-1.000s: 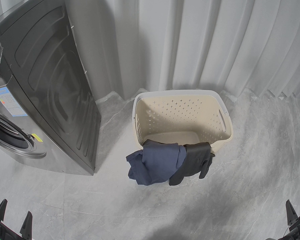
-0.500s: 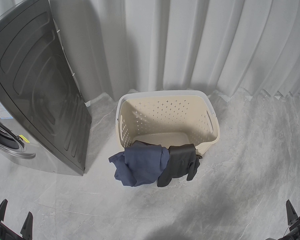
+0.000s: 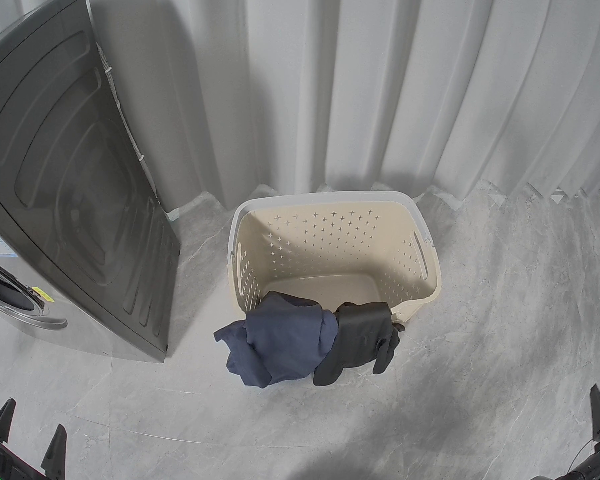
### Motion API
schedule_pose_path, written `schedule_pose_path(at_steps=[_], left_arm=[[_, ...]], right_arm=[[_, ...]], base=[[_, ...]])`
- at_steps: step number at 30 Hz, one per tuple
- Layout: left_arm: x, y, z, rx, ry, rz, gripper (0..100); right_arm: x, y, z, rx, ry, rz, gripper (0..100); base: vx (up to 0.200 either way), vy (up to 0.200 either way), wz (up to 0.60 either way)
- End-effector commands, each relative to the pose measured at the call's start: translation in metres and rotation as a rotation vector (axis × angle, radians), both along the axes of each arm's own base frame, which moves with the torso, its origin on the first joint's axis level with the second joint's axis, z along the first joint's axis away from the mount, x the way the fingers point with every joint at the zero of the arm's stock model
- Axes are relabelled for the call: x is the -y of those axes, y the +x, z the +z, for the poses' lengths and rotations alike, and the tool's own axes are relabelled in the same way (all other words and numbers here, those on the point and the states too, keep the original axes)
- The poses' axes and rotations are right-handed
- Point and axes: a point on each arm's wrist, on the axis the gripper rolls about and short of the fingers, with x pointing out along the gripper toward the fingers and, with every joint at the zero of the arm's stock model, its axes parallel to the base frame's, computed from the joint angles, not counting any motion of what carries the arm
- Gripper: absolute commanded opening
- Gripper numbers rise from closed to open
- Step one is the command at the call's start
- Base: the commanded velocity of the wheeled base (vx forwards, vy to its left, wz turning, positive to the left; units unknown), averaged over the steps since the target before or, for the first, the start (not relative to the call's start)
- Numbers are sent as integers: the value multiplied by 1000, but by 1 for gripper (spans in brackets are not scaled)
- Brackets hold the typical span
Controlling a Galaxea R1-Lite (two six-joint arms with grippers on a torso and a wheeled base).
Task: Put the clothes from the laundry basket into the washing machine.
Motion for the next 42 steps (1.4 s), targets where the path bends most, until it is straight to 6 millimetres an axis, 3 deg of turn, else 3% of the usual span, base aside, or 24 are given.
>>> schedule_pose_path(at_steps=[1, 5, 10, 15, 23, 34, 42], left_arm=[[0, 0, -4, -2, -1, -1, 100], [0, 0, -5, -4, 2, -1, 100], [0, 0, -4, -2, 1, -1, 100], [0, 0, -4, -2, -1, -1, 100], [0, 0, -5, -4, -4, -1, 100], [0, 0, -4, -2, -8, 2, 100], [0, 0, -4, -2, -10, 4, 100]], right_arm=[[-1, 17, 51, -87, 0, 62, 100], [-4, 55, 33, -385, 77, 160, 100], [-7, 91, 31, -537, 85, 224, 100], [-22, 120, 32, -564, 59, 335, 100], [-48, 154, 29, -626, 52, 368, 100], [-86, 199, 15, -672, 63, 322, 100], [-111, 219, 6, -674, 53, 320, 100]], base=[[0, 0, 0], [0, 0, 0], [0, 0, 0], [0, 0, 0], [0, 0, 0], [0, 0, 0], [0, 0, 0]])
